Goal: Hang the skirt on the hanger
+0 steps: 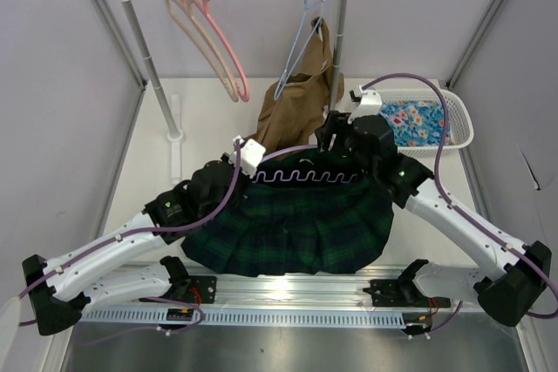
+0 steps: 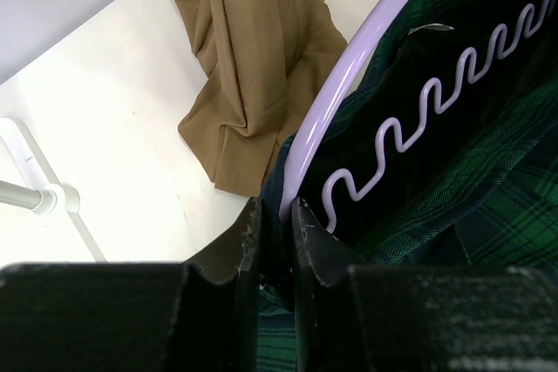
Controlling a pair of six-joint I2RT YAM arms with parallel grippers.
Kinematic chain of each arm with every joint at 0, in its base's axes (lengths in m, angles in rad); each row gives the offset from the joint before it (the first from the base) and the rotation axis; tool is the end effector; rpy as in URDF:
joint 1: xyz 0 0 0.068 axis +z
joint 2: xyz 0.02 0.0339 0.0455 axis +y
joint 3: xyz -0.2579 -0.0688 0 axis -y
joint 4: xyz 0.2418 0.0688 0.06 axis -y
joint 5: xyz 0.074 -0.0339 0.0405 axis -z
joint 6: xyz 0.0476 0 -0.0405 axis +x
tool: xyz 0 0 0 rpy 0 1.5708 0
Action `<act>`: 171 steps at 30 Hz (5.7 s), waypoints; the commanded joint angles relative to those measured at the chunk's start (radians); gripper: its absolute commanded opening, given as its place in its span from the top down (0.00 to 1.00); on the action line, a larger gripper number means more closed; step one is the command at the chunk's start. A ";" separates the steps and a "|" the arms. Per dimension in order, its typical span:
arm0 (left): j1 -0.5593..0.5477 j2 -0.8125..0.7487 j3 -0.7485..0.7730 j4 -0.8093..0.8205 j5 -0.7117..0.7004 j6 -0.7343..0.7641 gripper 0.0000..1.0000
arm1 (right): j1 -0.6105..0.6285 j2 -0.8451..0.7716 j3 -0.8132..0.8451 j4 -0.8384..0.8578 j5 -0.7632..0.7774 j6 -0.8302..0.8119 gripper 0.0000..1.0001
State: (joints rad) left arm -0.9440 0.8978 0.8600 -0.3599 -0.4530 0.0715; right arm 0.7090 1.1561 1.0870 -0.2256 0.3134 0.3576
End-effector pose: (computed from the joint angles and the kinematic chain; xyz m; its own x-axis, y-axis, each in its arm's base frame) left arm 0.1405 -0.1585 0.3207 -0.1915 0.3739 -0.9075 0.5065 0.8296 0.2349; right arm 0.2187 0.1683 0.3581 -0.3449 0.1428 -0.9277 -0.2933 0.9225 0.2511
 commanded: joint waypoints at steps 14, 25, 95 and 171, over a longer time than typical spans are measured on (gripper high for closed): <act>0.005 -0.004 0.033 0.091 0.002 -0.007 1.00 | -0.011 0.162 0.136 -0.047 0.110 0.193 0.38; 0.005 -0.003 0.031 0.084 -0.001 -0.004 1.00 | 0.003 0.125 0.116 0.069 0.128 0.155 1.00; 0.030 0.316 0.694 -0.249 0.640 0.166 0.36 | 0.291 -0.024 0.448 -0.130 0.113 -0.224 1.00; 0.244 -0.091 0.274 -0.168 0.559 -0.093 1.00 | -0.025 0.700 1.191 -0.377 -0.097 -0.049 0.17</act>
State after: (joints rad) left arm -0.7174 0.8425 1.1339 -0.5411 0.1246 0.0109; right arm 0.6815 1.8256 2.1921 -0.5800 0.2653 0.2932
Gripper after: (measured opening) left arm 0.147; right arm 0.828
